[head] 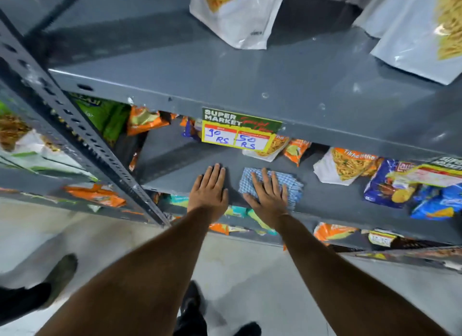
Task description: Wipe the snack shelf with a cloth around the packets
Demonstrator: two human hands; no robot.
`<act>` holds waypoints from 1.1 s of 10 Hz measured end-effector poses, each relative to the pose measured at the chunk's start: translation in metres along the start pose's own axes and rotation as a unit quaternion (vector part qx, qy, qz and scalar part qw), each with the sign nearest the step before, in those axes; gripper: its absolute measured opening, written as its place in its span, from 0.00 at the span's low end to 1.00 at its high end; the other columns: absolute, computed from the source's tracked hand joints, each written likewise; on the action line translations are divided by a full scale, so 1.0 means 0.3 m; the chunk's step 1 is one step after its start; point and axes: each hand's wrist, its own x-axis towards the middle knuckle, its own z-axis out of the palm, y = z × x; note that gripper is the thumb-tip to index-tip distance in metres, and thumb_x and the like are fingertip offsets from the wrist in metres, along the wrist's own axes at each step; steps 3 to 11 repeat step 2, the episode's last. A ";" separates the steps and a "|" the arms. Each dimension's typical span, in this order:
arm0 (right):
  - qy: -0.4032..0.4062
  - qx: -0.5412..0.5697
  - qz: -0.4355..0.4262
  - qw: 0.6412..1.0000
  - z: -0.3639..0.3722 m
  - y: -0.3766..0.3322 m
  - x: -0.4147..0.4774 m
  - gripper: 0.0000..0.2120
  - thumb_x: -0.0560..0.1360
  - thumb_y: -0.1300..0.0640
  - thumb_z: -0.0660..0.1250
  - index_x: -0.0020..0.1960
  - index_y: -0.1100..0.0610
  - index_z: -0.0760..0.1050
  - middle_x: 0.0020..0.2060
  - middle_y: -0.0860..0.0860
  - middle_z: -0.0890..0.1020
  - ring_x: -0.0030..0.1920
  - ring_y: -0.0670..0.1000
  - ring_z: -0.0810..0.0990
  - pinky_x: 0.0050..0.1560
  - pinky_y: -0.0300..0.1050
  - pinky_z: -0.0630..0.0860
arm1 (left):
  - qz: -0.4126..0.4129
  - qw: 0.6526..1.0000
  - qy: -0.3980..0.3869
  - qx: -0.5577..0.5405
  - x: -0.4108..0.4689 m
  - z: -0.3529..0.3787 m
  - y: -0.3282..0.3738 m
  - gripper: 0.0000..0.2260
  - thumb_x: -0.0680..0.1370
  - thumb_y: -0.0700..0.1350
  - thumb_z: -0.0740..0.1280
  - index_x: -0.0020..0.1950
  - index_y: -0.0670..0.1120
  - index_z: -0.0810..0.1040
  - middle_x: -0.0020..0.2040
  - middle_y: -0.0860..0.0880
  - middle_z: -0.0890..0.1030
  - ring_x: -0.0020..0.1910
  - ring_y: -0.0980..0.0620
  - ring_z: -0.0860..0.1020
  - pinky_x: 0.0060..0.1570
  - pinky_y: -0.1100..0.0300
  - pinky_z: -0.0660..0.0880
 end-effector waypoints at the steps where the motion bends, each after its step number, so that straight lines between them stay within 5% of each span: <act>1: 0.029 0.031 -0.010 0.999 -0.030 -0.017 -0.011 0.39 0.72 0.26 0.43 0.81 0.38 0.49 0.83 0.44 0.46 0.83 0.51 0.44 0.78 0.63 0.40 | 0.008 1.000 0.010 0.012 -0.018 -0.008 0.003 0.34 0.80 0.56 0.43 0.87 0.51 0.44 0.88 0.50 0.44 0.87 0.49 0.45 0.84 0.48 0.44; 2: 0.051 0.103 -0.010 0.993 -0.056 -0.008 -0.045 0.38 0.74 0.27 0.46 0.81 0.40 0.55 0.83 0.44 0.48 0.83 0.49 0.45 0.79 0.63 0.39 | 0.037 0.998 0.039 0.009 -0.051 -0.017 0.019 0.33 0.82 0.56 0.46 0.87 0.51 0.46 0.88 0.50 0.47 0.87 0.49 0.48 0.85 0.46 0.47; 11: 0.051 0.103 -0.010 0.993 -0.056 -0.008 -0.045 0.38 0.74 0.27 0.46 0.81 0.40 0.55 0.83 0.44 0.48 0.83 0.49 0.45 0.79 0.63 0.39 | 0.037 0.998 0.039 0.009 -0.051 -0.017 0.019 0.33 0.82 0.56 0.46 0.87 0.51 0.46 0.88 0.50 0.47 0.87 0.49 0.48 0.85 0.46 0.47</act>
